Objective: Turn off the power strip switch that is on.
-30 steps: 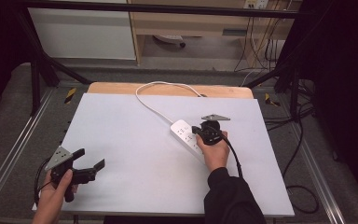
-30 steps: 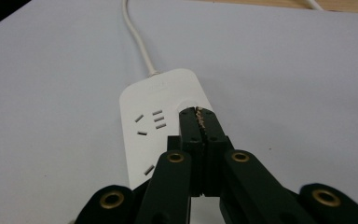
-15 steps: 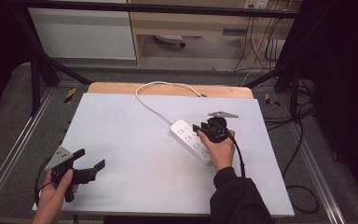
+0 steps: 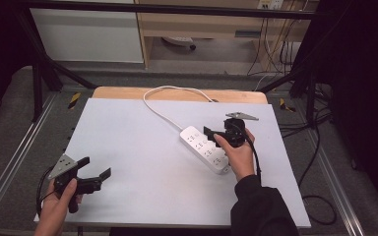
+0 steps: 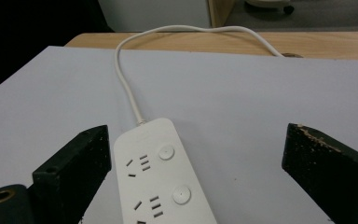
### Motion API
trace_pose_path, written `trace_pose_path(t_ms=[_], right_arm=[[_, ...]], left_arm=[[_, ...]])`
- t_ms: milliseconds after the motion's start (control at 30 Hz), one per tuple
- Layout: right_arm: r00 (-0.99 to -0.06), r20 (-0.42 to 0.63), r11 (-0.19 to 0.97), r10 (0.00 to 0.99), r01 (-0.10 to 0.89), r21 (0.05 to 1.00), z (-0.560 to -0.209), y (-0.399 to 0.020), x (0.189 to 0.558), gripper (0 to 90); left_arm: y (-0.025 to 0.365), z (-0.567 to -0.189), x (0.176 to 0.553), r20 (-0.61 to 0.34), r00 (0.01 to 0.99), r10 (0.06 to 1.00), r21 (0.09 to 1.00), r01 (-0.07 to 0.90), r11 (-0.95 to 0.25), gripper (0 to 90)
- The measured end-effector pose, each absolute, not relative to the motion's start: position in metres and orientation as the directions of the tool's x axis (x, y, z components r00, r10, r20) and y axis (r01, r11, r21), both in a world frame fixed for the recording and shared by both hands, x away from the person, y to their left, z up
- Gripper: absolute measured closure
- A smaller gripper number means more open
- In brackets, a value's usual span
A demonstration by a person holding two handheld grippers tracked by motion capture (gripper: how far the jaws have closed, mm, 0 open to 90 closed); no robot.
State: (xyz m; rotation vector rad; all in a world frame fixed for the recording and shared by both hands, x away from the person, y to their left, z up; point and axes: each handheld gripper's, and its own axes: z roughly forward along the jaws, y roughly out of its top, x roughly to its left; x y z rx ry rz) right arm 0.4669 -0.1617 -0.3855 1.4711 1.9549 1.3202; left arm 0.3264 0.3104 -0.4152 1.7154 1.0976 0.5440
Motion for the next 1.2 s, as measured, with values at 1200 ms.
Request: trace_pose_path(t_ms=[1200], right_arm=[[-0.426,0.259,-0.008,0.867,0.509,0.861,-0.359,-0.231,0.423,4.7]], left_arm=[[0.31,-0.416,0.326,-0.128,0.488,0.863,0.9,0.423,-0.106,4.4]])
